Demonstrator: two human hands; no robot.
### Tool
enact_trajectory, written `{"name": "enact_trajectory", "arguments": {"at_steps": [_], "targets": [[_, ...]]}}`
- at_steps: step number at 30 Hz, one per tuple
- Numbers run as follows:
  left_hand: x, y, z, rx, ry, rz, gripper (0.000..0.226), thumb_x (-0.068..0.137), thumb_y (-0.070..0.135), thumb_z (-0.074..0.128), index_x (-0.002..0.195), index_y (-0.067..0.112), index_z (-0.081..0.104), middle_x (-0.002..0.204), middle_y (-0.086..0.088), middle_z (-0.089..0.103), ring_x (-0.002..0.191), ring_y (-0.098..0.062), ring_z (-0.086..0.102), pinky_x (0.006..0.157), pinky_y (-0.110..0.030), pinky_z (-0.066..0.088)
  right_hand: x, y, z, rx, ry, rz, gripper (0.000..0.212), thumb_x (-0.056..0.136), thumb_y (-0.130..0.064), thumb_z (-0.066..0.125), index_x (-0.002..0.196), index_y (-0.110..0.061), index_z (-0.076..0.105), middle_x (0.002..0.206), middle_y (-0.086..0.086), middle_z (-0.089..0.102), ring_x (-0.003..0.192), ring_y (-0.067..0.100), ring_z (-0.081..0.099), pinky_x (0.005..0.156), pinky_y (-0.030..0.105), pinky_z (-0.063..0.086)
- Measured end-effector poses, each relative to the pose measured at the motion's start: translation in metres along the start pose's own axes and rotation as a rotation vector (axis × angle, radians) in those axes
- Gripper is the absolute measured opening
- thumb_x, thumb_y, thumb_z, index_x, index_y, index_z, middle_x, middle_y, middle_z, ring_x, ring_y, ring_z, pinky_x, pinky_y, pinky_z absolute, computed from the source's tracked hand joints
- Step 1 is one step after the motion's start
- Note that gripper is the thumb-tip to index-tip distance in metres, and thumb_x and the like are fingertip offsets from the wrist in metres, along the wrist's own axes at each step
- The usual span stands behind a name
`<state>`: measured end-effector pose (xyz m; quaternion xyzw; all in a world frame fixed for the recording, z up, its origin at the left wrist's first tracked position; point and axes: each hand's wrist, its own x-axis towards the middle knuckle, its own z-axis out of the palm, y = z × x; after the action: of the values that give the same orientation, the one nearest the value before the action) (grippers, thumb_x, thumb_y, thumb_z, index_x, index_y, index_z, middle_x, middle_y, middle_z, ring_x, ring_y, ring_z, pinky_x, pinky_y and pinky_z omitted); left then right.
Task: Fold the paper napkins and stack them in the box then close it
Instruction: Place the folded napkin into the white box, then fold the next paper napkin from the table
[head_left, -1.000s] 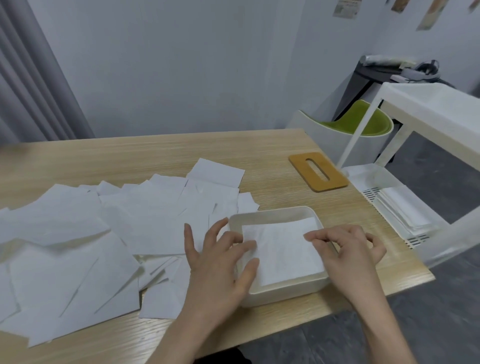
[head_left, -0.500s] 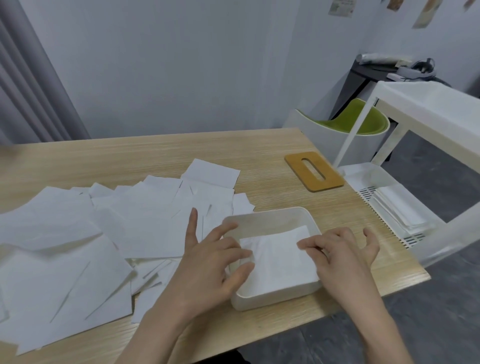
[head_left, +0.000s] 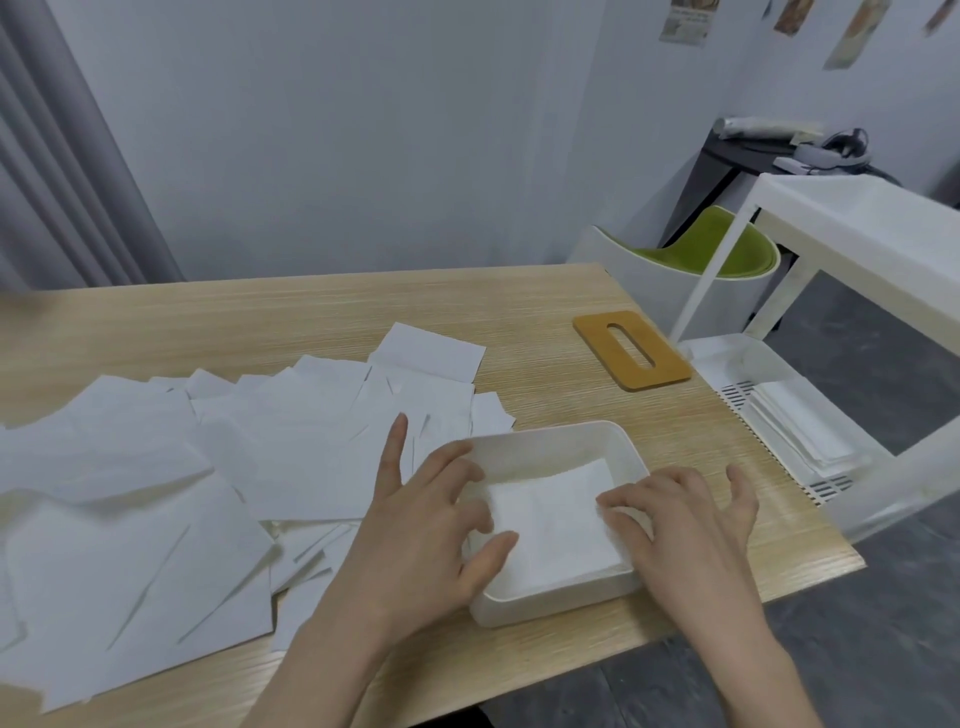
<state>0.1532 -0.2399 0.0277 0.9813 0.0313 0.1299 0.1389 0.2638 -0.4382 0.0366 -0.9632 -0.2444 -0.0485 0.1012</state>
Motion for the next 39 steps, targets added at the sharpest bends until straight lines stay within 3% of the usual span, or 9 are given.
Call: {"name": "enact_trajectory", "arguments": {"at_steps": [6, 10, 15, 21, 28, 31, 34, 37, 39], "targets": [[-0.002, -0.004, -0.001, -0.122, 0.015, -0.026, 0.049, 0.089, 0.058, 0.036, 0.085, 0.028, 0.074, 0.113, 0.009, 0.064, 0.135, -0.012, 0.045, 0.118, -0.053, -0.003, -0.002, -0.007, -0.004, 0.019, 0.057, -0.007, 0.014, 0.084, -0.029, 0.069, 0.097, -0.034, 0.071, 0.101, -0.016, 0.064, 0.120, 0.013, 0.048, 0.109, 0.039, -0.002], [-0.006, -0.008, -0.002, -0.254, 0.113, -0.039, 0.043, 0.090, 0.053, 0.041, 0.099, 0.026, 0.074, 0.118, 0.008, 0.063, 0.132, -0.010, 0.048, 0.119, -0.054, 0.009, -0.001, -0.013, -0.008, 0.067, 0.094, -0.022, 0.013, 0.084, -0.029, 0.070, 0.095, -0.035, 0.070, 0.101, -0.018, 0.062, 0.120, 0.011, 0.047, 0.109, 0.038, -0.001], [-0.017, -0.019, -0.004, -0.393, 0.123, -0.149, 0.049, 0.090, 0.055, 0.036, 0.122, 0.031, 0.064, 0.135, 0.012, 0.050, 0.126, -0.006, 0.045, 0.110, -0.031, 0.029, -0.001, -0.034, -0.008, 0.187, 0.153, -0.110, 0.013, 0.082, -0.029, 0.073, 0.092, -0.037, 0.070, 0.098, -0.026, 0.056, 0.116, 0.002, 0.043, 0.109, 0.033, 0.001], [-0.035, -0.044, -0.015, -0.354, 0.107, -0.256, 0.040, 0.092, 0.045, 0.044, 0.126, 0.033, 0.061, 0.136, 0.015, 0.048, 0.121, -0.006, 0.048, 0.102, -0.021, 0.029, 0.004, -0.074, -0.003, 0.383, 0.154, -0.198, 0.021, 0.081, -0.023, 0.075, 0.095, -0.037, 0.069, 0.107, -0.024, 0.061, 0.119, -0.001, 0.041, 0.104, 0.013, 0.003], [-0.056, -0.081, -0.031, -0.320, 0.136, -0.347, 0.028, 0.097, 0.032, 0.058, 0.123, 0.031, 0.064, 0.131, 0.015, 0.052, 0.117, -0.007, 0.051, 0.105, -0.028, 0.033, 0.009, -0.127, 0.002, 0.259, 0.164, -0.296, 0.024, 0.078, -0.019, 0.078, 0.099, -0.028, 0.071, 0.105, -0.012, 0.065, 0.113, 0.016, 0.054, 0.088, 0.026, 0.014], [-0.064, -0.095, -0.035, -0.302, 0.127, -0.371, 0.027, 0.097, 0.031, 0.057, 0.123, 0.030, 0.064, 0.129, 0.014, 0.054, 0.121, -0.005, 0.049, 0.111, -0.035, 0.030, 0.011, -0.146, 0.006, 0.179, 0.147, -0.327, 0.028, 0.073, -0.018, 0.081, 0.098, -0.025, 0.072, 0.105, -0.005, 0.067, 0.115, 0.026, 0.057, 0.094, 0.034, 0.018], [-0.073, -0.108, -0.040, -0.270, 0.109, -0.392, 0.027, 0.097, 0.030, 0.057, 0.123, 0.029, 0.065, 0.127, 0.013, 0.056, 0.122, -0.004, 0.051, 0.116, -0.037, 0.025, 0.016, -0.166, 0.016, 0.045, 0.055, -0.339, 0.035, 0.078, -0.030, 0.076, 0.112, -0.028, 0.068, 0.120, -0.003, 0.062, 0.132, 0.026, 0.043, 0.107, 0.044, 0.006], [-0.080, -0.120, -0.045, -0.256, 0.115, -0.416, 0.025, 0.097, 0.029, 0.058, 0.121, 0.029, 0.066, 0.124, 0.014, 0.057, 0.121, -0.004, 0.052, 0.117, -0.034, 0.020, 0.022, -0.185, 0.036, -0.040, -0.117, -0.389, 0.055, 0.088, -0.048, 0.055, 0.139, -0.033, 0.040, 0.146, -0.005, 0.038, 0.146, 0.020, 0.009, 0.109, 0.043, -0.020], [-0.085, -0.127, -0.048, -0.253, 0.125, -0.435, 0.024, 0.097, 0.030, 0.057, 0.119, 0.029, 0.066, 0.122, 0.015, 0.058, 0.120, -0.004, 0.052, 0.117, -0.034, 0.019, 0.026, -0.196, 0.051, -0.042, -0.203, -0.427, 0.069, 0.088, -0.053, 0.051, 0.147, -0.033, 0.023, 0.155, -0.004, 0.022, 0.147, 0.018, -0.004, 0.108, 0.044, -0.023]]}}
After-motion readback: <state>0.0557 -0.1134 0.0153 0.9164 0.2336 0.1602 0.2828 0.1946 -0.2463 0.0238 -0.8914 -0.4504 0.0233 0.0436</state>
